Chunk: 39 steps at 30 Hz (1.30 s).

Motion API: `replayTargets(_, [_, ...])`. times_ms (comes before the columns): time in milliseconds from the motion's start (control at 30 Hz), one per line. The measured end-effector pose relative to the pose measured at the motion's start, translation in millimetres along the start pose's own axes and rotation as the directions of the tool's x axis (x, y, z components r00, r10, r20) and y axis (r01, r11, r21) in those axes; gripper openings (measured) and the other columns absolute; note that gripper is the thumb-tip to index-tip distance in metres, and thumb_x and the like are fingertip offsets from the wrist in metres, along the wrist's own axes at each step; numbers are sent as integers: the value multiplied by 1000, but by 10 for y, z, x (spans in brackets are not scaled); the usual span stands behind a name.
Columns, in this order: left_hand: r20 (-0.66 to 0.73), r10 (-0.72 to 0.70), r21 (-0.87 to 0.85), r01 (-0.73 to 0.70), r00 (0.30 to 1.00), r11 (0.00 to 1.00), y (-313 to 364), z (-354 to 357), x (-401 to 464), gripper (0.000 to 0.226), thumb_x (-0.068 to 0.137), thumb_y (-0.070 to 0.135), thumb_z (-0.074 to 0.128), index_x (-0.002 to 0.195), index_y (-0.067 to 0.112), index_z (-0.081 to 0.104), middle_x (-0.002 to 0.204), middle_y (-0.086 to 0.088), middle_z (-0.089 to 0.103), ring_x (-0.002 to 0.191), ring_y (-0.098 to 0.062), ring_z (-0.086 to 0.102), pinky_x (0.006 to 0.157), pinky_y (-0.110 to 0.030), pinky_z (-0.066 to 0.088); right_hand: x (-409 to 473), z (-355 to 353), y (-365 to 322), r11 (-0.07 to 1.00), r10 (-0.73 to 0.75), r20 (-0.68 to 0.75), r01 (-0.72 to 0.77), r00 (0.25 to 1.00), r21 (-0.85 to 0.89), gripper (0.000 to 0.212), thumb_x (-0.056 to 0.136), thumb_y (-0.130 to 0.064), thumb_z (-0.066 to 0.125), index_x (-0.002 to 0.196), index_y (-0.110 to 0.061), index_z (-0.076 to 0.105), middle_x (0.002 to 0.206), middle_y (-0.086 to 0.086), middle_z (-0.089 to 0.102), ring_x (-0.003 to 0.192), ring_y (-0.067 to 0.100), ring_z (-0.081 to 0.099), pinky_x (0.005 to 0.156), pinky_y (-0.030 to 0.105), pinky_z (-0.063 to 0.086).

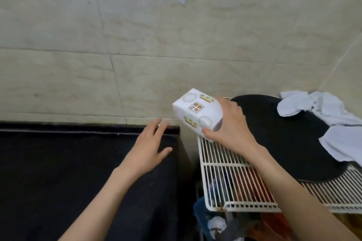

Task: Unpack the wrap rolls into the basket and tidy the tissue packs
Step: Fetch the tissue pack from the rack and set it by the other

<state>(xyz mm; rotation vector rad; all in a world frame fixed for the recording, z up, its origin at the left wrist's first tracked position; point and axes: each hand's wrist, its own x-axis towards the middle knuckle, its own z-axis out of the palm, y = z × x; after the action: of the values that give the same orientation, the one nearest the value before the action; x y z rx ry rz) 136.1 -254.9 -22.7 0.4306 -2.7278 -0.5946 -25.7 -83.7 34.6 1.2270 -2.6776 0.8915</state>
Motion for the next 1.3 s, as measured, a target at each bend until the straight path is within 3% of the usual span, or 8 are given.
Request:
replayTargets(100, [-86, -33, 43, 36, 996, 998, -188, -369, -329, 88, 78, 35, 69, 145, 26, 12, 157, -4, 5, 145, -22, 6, 118, -39, 14, -98, 231, -490, 973, -230, 195, 231, 953, 16, 105, 65, -39, 73, 146, -19, 10, 139, 9, 31, 128, 25, 26, 107, 36, 22])
replayTargets(267, [56, -139, 185, 127, 989, 974, -661, -837, -1258, 109, 71, 44, 71, 145, 32, -9, 150, 19, -14, 138, -5, -21, 114, -38, -12, -482, 805, -1530, 840, -528, 406, 530, 746, 118, 106, 66, -37, 73, 146, -19, 6, 139, 5, 31, 127, 21, 27, 110, 33, 21])
replayTargets(500, [-82, -353, 151, 362, 932, 920, -1549, -1609, -3157, 97, 59, 48, 71, 139, 31, 19, 129, 10, 29, 119, -7, 24, 109, -26, 18, -1324, 1765, -3171, 603, -772, 449, 742, 451, 291, 101, 68, -44, 69, 145, -26, 6, 140, -3, 27, 127, 14, 25, 109, 29, 23])
replayTargets(600, [-145, -502, 108, 518, 852, 848, -1952, -1912, -4037, 89, 53, 51, 70, 130, 28, 31, 119, 8, 37, 108, -12, 38, 95, -29, 37, -1717, 2299, -3896, 662, -746, 486, 591, 456, 461, 103, 70, -44, 71, 145, -33, 1, 148, -11, 16, 134, 5, 17, 111, 27, 23])
replayTargets(767, [-269, -804, -341, 728, 531, 595, -2562, -2228, -5313, 68, 49, 45, 73, 107, 27, 42, 104, 5, 40, 99, -11, 43, 79, -25, 43, -2266, 3091, -5047, 745, -618, 601, 131, 507, 655, 93, 76, -37, 70, 146, -30, 9, 149, -7, 24, 127, 1, 34, 95, 20, 41])
replayTargets(967, [-433, -862, -432, 778, 265, 457, -3119, -2389, -6026, 80, 47, 53, 67, 115, 23, 40, 102, 8, 36, 101, -12, 37, 82, -26, 38, -2801, 3875, -6096, 766, -480, 764, -219, 431, 605, 58, 73, -41, 72, 121, -19, 48, 99, -9, 64, 91, 2, 62, 90, 37, 54])
replayTargets(1100, [-471, -855, -409, 804, 219, 431, -3518, -2540, -6151, 85, 49, 63, 64, 118, 23, 36, 105, 7, 33, 98, -6, 27, 85, -26, 36, -2828, 4364, -6627, 688, -454, 746, -340, 488, 641, 70, 67, -32, 77, 124, -20, 38, 107, -6, 61, 97, 8, 62, 86, 33, 54])
replayTargets(1300, [-317, -886, -461, 762, 338, 455, -4557, -3117, -6491, 66, 75, 40, 70, 131, 23, 39, 121, 5, 44, 114, -9, 45, 94, -20, 34, -2244, 5132, -7490, 677, -502, 703, -277, 503, 682, 61, 69, -21, 77, 119, -23, 42, 111, -3, 60, 95, 10, 63, 78, 31, 56])
